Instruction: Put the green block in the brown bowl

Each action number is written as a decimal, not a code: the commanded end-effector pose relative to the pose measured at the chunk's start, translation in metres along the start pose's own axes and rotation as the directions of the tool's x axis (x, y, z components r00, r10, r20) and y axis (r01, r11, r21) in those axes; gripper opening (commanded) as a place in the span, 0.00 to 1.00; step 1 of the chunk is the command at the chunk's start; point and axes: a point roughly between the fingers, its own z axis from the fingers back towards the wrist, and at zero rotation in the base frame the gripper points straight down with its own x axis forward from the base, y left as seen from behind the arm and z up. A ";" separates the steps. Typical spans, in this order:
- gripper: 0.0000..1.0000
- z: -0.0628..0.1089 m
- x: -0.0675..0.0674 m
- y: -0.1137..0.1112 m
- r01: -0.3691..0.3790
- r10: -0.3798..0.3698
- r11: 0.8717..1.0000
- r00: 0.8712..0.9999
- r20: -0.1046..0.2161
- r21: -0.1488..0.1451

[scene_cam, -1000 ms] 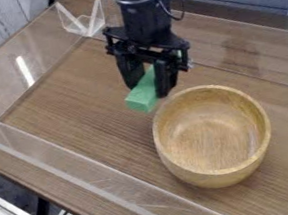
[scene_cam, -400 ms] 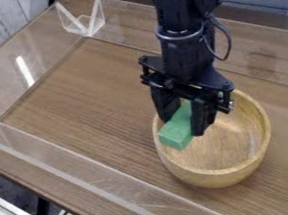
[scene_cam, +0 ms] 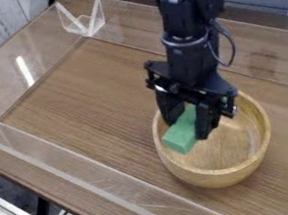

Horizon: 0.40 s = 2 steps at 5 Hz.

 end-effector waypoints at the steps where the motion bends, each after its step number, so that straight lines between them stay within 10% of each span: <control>1: 0.00 -0.001 0.008 -0.005 0.020 -0.020 1.000 1.000 0.021 -0.001; 2: 0.00 -0.008 0.012 -0.007 0.028 -0.028 1.000 1.000 0.015 0.000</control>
